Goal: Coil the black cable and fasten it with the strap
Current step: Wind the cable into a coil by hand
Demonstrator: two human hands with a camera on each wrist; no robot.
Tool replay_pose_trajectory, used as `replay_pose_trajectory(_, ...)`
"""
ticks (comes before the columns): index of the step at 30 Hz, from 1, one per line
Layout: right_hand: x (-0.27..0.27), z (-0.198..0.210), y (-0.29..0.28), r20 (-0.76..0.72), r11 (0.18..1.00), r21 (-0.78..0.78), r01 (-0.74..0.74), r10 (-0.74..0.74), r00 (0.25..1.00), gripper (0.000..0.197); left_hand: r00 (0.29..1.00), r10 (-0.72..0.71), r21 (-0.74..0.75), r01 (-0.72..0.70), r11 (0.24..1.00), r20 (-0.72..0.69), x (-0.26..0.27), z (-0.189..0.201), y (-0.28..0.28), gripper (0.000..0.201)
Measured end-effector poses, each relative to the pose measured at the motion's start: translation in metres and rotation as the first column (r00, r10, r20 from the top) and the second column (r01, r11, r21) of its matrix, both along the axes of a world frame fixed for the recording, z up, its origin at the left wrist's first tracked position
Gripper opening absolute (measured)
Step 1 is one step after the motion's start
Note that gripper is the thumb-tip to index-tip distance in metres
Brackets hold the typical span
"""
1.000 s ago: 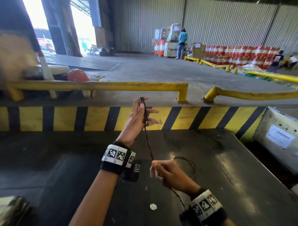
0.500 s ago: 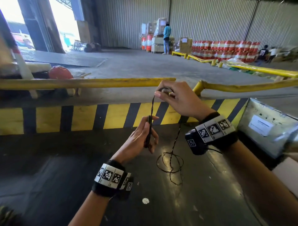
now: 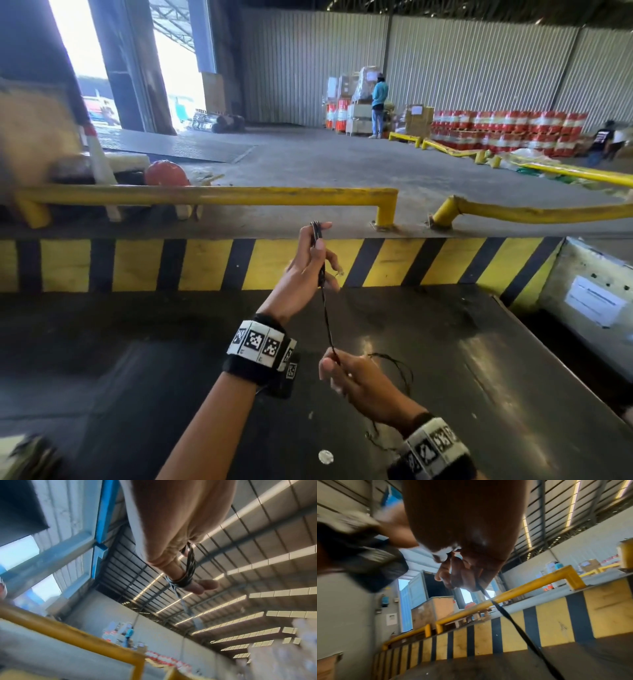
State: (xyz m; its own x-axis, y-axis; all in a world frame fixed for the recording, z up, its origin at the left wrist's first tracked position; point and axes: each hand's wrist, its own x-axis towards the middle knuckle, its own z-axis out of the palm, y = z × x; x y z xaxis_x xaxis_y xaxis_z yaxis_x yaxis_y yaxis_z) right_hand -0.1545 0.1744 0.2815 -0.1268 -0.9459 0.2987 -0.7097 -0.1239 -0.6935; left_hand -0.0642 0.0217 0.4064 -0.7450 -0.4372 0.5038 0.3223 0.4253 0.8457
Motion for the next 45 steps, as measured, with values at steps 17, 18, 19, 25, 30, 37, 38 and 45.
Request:
replay_pose_trajectory(17, -0.085, 0.192, -0.031, -0.183, 0.928, -0.357, 0.104, -0.179, 0.967, 0.026, 0.958, -0.284, 0.067, 0.282, 0.957, 0.028, 0.004, -0.027, 0.050, 0.048)
replay_pose_trajectory(18, -0.088, 0.182, -0.038, -0.101, 0.943, -0.309, 0.126, -0.164, 0.981, 0.025, 0.951, -0.309, 0.092, 0.309, 0.946, -0.015, 0.005, -0.023, 0.053, 0.049)
replay_pose_trajectory(19, -0.090, 0.165, -0.044, -0.024, 0.956, -0.257, 0.141, -0.152, 0.988, 0.023, 0.943, -0.327, 0.119, 0.332, 0.936, -0.059, 0.006, -0.017, 0.053, 0.049)
replay_pose_trajectory(25, -0.034, 0.061, -0.044, 0.415, 0.996, -0.077, 0.037, -0.002, 0.910, 0.034, 0.963, -0.196, 0.107, 0.218, 0.970, -0.188, 0.007, 0.013, 0.028, 0.045)
replay_pose_trajectory(30, 0.003, 0.048, -0.001, 0.209, 0.994, -0.068, -0.083, 0.096, 0.973, 0.034, 0.998, 0.006, 0.035, -0.004, 0.999, -0.065, -0.007, 0.017, -0.024, 0.046)
replay_pose_trajectory(37, -0.034, 0.162, 0.014, -0.232, 0.939, -0.342, 0.037, -0.122, 0.965, 0.026, 0.986, -0.098, 0.010, 0.098, 0.995, 0.135, -0.001, -0.013, -0.010, 0.042)
replay_pose_trajectory(38, -0.041, 0.176, 0.011, -0.230, 0.931, -0.364, 0.037, -0.128, 0.965, 0.021, 0.979, -0.137, 0.016, 0.136, 0.991, 0.149, -0.002, -0.014, -0.001, 0.042)
replay_pose_trajectory(45, -0.084, 0.204, -0.028, -0.102, 0.957, -0.272, 0.098, -0.129, 0.986, 0.022, 0.948, -0.317, 0.103, 0.312, 0.944, 0.032, 0.003, -0.001, 0.047, 0.040)
